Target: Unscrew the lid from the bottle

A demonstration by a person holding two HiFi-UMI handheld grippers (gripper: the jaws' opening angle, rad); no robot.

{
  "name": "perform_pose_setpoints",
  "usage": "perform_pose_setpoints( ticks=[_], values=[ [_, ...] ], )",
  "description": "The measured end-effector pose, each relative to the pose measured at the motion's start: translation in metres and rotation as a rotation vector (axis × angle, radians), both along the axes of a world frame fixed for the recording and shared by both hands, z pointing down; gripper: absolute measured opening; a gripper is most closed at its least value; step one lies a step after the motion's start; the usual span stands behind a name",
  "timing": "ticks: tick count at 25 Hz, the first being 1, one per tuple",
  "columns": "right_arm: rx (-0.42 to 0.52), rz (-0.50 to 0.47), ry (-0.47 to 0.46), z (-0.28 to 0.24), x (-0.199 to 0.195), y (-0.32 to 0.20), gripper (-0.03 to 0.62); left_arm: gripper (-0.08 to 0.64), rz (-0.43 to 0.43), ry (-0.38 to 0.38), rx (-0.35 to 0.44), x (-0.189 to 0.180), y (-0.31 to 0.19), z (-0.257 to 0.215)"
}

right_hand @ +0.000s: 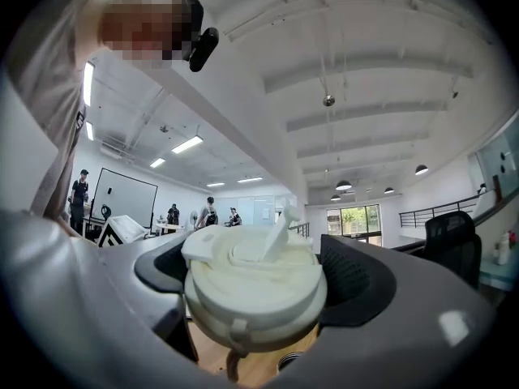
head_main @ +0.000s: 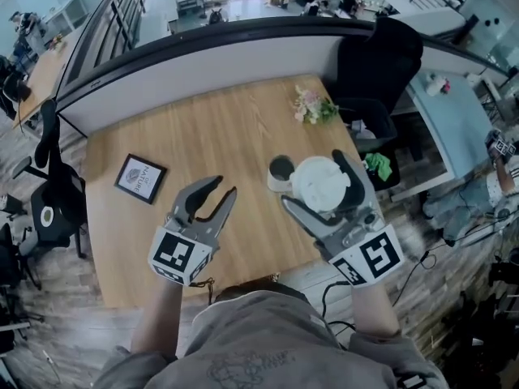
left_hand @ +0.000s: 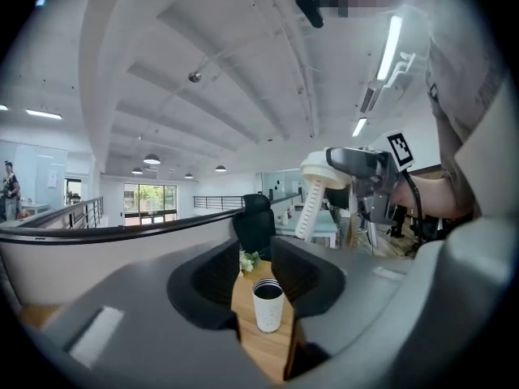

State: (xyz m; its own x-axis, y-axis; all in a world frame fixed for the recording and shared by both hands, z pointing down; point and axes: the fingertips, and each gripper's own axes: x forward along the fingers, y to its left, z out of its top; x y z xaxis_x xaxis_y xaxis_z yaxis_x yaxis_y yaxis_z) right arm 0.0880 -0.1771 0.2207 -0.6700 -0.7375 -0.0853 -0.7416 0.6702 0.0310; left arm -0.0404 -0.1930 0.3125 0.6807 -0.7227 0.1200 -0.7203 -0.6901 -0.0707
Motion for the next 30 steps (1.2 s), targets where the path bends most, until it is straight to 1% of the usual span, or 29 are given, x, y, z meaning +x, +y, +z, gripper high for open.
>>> perform_pose_setpoints(
  ticks=[2,4,8,10,13,17,22,25,28,30],
  values=[
    [-0.018,0.002,-0.006,0.001,-0.002,0.011,0.486,0.102,-0.015,0.004,0.019,-0.006,0.011,-0.008],
    [-0.032,0.009,0.010,0.004,-0.004,0.021,0.486,0.084,-0.027,0.016,0.019,-0.011,0.021,-0.013],
    [-0.063,0.017,0.023,0.011,-0.008,0.035,0.486,0.045,-0.055,0.032,0.009,-0.022,0.038,-0.017],
    [-0.076,0.012,0.040,0.018,-0.013,0.042,0.486,0.021,-0.065,0.025,0.003,-0.024,0.045,-0.014],
    [-0.113,0.002,0.055,0.031,-0.021,0.050,0.486,0.002,-0.073,0.008,-0.028,-0.025,0.053,-0.006],
    [-0.146,-0.005,0.063,0.043,-0.030,0.051,0.486,0.002,-0.074,0.005,-0.015,-0.031,0.055,-0.006],
    [-0.142,-0.010,0.071,0.039,-0.039,0.048,0.486,0.002,-0.089,-0.015,-0.023,-0.041,0.056,-0.012],
    [-0.139,-0.011,0.075,0.036,-0.043,0.047,0.486,0.002,-0.084,-0.019,0.000,-0.046,0.055,-0.018],
    [-0.136,-0.014,0.082,0.035,-0.047,0.047,0.485,0.002,-0.091,-0.014,-0.026,-0.049,0.057,-0.020],
    [-0.137,-0.015,0.086,0.036,-0.050,0.046,0.486,0.002,-0.083,-0.011,-0.004,-0.051,0.057,-0.021]
  ],
)
